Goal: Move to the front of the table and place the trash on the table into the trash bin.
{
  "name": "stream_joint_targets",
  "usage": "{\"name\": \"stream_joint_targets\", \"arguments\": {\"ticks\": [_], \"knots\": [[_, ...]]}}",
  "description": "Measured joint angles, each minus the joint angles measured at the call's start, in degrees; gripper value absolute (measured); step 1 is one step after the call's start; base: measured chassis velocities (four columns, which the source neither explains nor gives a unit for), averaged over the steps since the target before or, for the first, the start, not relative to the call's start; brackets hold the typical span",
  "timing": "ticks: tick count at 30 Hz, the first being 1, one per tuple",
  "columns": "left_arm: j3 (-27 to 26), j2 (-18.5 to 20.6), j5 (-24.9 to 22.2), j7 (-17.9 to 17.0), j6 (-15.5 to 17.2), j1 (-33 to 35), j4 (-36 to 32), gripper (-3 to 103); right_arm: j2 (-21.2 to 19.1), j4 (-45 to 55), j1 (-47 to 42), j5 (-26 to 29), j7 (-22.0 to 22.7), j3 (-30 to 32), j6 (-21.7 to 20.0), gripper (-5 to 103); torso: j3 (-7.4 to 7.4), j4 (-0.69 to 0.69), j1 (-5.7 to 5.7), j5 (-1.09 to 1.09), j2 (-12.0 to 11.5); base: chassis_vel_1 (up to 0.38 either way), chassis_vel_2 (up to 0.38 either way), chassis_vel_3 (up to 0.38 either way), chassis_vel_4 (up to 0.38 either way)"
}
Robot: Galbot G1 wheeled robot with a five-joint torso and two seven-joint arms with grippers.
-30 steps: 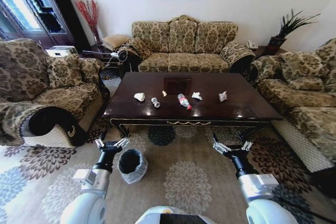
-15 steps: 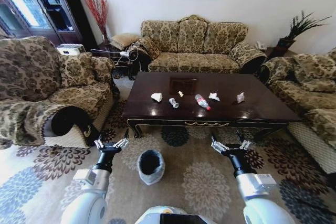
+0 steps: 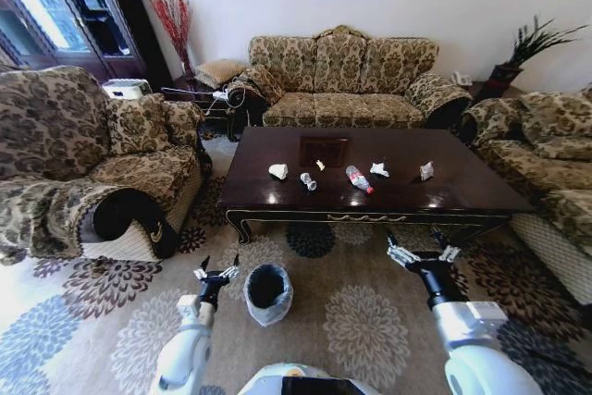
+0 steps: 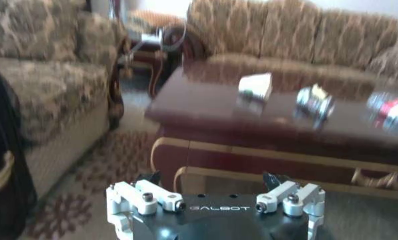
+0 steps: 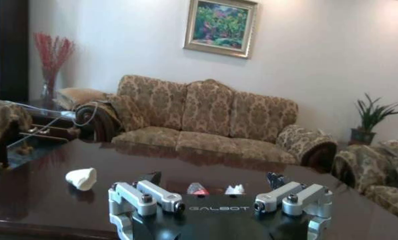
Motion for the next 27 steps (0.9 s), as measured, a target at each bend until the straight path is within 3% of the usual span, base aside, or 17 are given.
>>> {"name": "stream_joint_targets", "arguments": {"ticks": [1, 10, 21, 27], "knots": [[0.00, 0.00, 0.00, 0.00, 0.00, 0.00, 0.00, 100, 0.00, 0.00, 0.00, 0.00, 0.00, 0.00, 0.00, 100, 0.00, 0.00, 0.00, 0.00, 0.00, 0.000, 0.000, 0.000, 0.000], [1.71, 0.24, 0.60, 0.41, -5.54, -9.55, 24.87, 100, 3.07, -0.28, -2.17, -0.01, 0.11, 4.81, 1.12, 100, 0.00, 0.00, 0.00, 0.01, 0.00, 0.000, 0.000, 0.000, 0.000], [4.99, -1.17, -3.38, 0.12, -6.07, -17.17, 42.04, 100, 7.18, -0.32, -5.38, -0.49, 1.82, 8.41, 3.21, 100, 0.00, 0.00, 0.00, 0.03, 0.00, 0.000, 0.000, 0.000, 0.000], [5.52, -1.22, -1.41, -0.12, -6.37, -24.59, 52.19, 100, 9.53, -0.19, -7.40, -0.94, 2.17, 10.07, 5.42, 100, 0.00, -0.01, 0.00, 0.02, 0.00, 0.000, 0.000, 0.000, 0.000]]}}
